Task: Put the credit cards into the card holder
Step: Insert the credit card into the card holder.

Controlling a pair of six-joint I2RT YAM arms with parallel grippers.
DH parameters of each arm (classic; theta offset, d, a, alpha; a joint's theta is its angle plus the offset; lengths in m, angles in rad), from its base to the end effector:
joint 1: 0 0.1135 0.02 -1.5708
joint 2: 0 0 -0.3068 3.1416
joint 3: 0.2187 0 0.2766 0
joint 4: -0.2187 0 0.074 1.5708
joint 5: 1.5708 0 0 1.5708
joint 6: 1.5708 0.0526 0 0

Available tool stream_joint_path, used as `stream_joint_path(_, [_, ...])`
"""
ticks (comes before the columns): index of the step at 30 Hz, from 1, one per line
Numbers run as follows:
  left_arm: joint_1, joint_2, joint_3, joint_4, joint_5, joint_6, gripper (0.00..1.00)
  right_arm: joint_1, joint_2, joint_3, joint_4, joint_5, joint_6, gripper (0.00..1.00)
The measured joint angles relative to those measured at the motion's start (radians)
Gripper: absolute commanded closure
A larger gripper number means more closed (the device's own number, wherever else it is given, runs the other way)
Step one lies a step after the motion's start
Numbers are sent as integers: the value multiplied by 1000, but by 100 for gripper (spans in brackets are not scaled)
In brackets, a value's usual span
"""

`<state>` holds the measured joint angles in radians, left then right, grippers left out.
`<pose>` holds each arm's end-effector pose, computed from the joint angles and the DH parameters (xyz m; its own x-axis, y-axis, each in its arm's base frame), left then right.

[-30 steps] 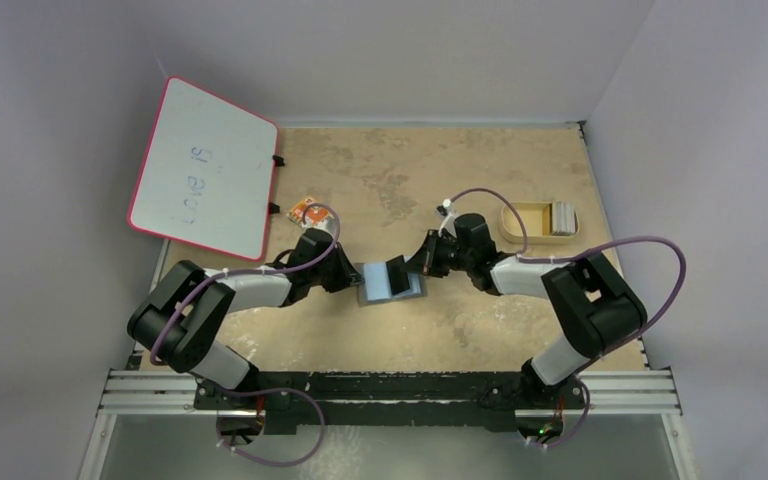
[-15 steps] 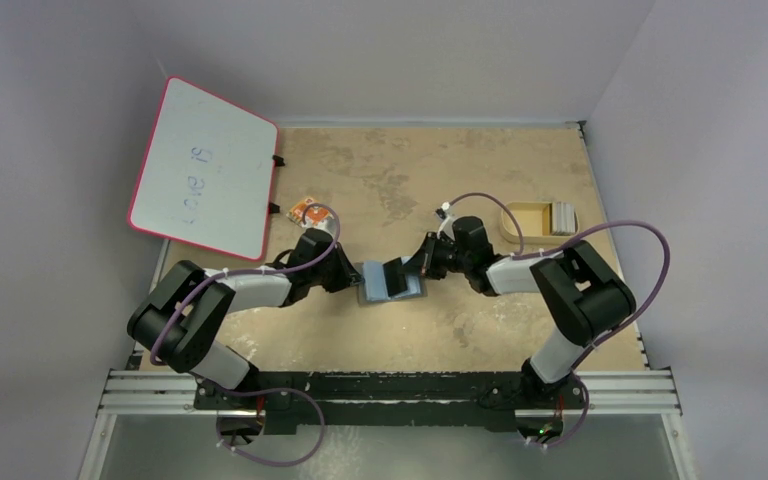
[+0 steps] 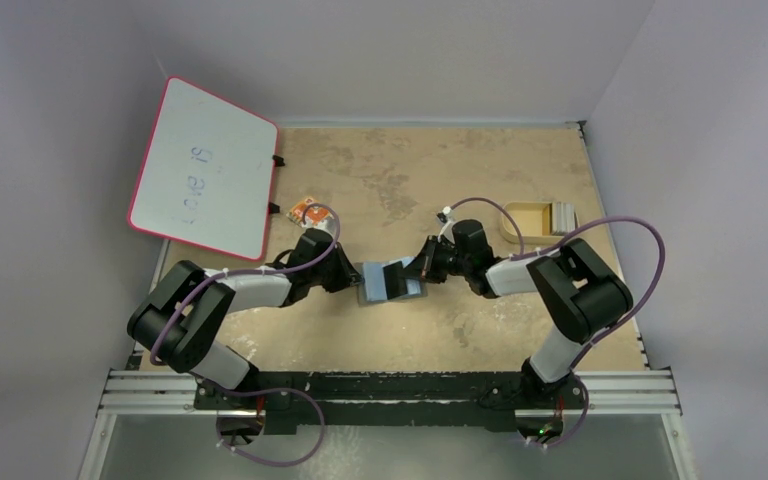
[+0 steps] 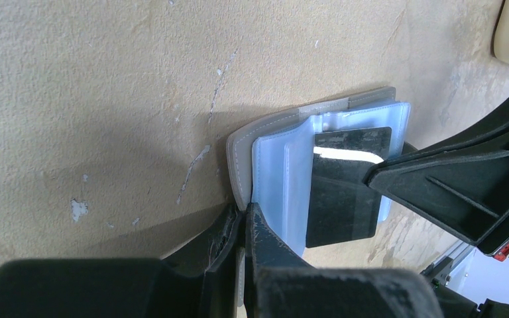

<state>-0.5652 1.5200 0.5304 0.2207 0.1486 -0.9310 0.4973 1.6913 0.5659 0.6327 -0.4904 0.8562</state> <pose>0.2436 -0.1637 0.1395 -0.8476 -0.4019 -0.3465 -0.1012 0.7634 -0.6380 0.2812 0.1808 0.1433 -0.8658 0.2882 -0.4091 -0.2007 0.5488 0.8115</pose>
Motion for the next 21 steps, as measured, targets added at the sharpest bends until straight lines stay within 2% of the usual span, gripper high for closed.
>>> stream_joint_path(21, [0, 0, 0, 0, 0, 0, 100, -8, 37, 0, 40, -48, 10, 100])
